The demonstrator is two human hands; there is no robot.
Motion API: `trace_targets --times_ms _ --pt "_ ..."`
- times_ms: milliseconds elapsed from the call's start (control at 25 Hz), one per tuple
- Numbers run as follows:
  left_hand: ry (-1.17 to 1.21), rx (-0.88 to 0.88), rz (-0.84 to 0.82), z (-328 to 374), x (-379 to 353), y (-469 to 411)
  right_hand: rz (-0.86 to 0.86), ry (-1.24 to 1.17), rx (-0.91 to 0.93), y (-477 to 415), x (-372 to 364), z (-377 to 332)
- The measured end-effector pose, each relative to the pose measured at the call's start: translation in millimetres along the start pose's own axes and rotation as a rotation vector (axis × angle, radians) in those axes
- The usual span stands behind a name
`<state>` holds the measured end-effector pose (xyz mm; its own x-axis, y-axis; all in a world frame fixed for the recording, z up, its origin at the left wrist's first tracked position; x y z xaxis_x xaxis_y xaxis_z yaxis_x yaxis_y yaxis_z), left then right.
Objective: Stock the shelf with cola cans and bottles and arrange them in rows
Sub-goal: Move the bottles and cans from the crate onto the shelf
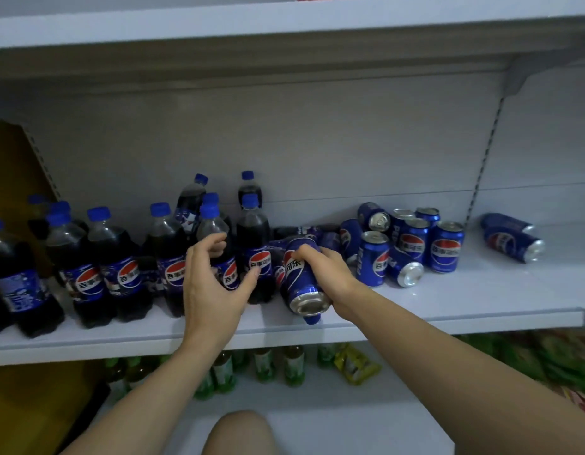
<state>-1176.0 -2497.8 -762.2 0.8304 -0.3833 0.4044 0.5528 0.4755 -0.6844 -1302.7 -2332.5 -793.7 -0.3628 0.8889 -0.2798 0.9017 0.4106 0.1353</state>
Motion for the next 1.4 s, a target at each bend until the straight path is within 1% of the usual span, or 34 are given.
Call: trace_targets --times_ms 160,240,320,400,440,520,560,640,720,800,840,1000,1120,1200,1280,1400 --pt "0.096 -0.140 -0.172 63.8 -58.8 8.8 0.156 -0.002 0.016 15.6 80.7 -6.0" --pt "0.157 -0.166 -0.271 89.5 -104.0 16.8 0.273 0.003 0.008 23.5 134.6 -11.9" --pt "0.167 -0.162 -0.358 104.6 -150.3 27.1 0.402 0.048 0.023 27.0 187.5 -16.7" --pt "0.120 -0.109 -0.422 110.1 -194.9 39.5 0.532 0.130 0.053 26.0 236.1 -19.3" --pt "0.093 -0.055 -0.449 108.9 -213.2 44.8 0.582 0.229 0.065 23.5 255.0 -21.3" --pt "0.059 0.087 -0.489 98.7 -243.3 54.3 0.606 0.456 0.050 13.7 280.4 -23.8" --pt "0.058 0.149 -0.503 92.1 -254.8 57.8 0.595 0.505 0.036 6.1 288.6 -24.3" --pt "0.047 0.213 -0.519 80.5 -270.8 62.6 0.572 0.488 0.035 -8.7 295.7 -28.0" --pt "-0.003 0.231 -0.493 71.9 -279.8 61.2 0.558 0.581 0.088 -24.7 292.8 -35.9" --pt "-0.037 0.272 -0.478 65.1 -286.9 55.1 0.606 0.708 0.142 -37.1 291.1 -39.4" --pt "-0.040 0.289 -0.478 61.8 -289.9 51.9 0.642 0.731 0.179 -41.8 290.8 -39.3" --pt "-0.011 0.260 -0.501 53.9 -296.8 46.4 0.717 0.699 0.380 -51.4 291.2 -41.2" --pt "0.000 0.263 -0.498 55.4 -295.9 46.0 0.752 0.666 0.483 -47.7 294.0 -41.1" --pt "0.016 0.285 -0.496 57.9 -292.5 45.0 0.761 0.729 0.542 -37.5 291.7 -41.8" --pt "0.038 0.284 -0.504 60.1 -287.4 47.6 0.697 0.885 0.629 -22.4 278.7 -47.6" --pt "0.120 0.215 -0.529 73.2 -268.1 48.4 0.501 1.055 0.784 0.1 239.9 -60.7"
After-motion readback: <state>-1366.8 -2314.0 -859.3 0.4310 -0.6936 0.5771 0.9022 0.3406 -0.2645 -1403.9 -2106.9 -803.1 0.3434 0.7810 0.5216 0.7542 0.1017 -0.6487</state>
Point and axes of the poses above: each hand's wrist, its own y-axis away from the middle knuckle, its own x-axis out of the back of the hand, z = x × y, the point moved 6 cm from there along -y, towards the middle knuckle, and after that the axes turned 11 degrees about -y, right-handed, at the moved point
